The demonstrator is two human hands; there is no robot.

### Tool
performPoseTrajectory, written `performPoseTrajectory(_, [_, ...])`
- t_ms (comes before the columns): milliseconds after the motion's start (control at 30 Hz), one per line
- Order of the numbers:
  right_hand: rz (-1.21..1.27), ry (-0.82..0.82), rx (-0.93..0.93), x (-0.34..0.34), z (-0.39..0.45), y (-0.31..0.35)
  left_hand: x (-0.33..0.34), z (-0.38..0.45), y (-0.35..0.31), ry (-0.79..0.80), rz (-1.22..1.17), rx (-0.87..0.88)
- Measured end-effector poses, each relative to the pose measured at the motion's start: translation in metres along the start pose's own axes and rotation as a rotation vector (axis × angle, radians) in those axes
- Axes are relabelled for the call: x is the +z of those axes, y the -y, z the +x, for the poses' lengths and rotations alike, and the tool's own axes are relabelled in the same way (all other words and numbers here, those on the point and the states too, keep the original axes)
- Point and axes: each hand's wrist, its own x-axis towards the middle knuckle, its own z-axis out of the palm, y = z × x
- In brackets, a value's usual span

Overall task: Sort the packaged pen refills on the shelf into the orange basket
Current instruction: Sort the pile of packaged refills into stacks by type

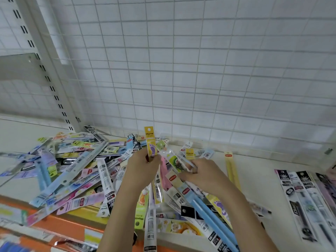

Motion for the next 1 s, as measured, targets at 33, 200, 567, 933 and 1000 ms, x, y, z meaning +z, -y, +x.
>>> performPoseTrajectory(33, [-0.005, -0.033, 0.009, -0.001, 0.001, -0.001, -0.001, 0.001, 0.001, -0.011, 0.015, 0.000])
performPoseTrajectory(200, [-0.022, -0.192, 0.089, -0.021, 0.006, -0.003, -0.014, 0.007, 0.004, -0.072, 0.023, -0.036])
performPoseTrajectory(567, [-0.094, -0.155, 0.192, -0.011, 0.038, -0.008, -0.037, 0.010, 0.009, -0.106, -0.032, -0.140])
performPoseTrajectory(933, [-0.020, -0.153, 0.201, -0.002, 0.040, -0.007, -0.035, 0.008, 0.015, -0.080, -0.070, -0.128])
performPoseTrajectory(1000, [0.030, -0.286, 0.122, -0.017, 0.035, -0.002, -0.029, 0.008, 0.015, -0.036, -0.012, -0.086])
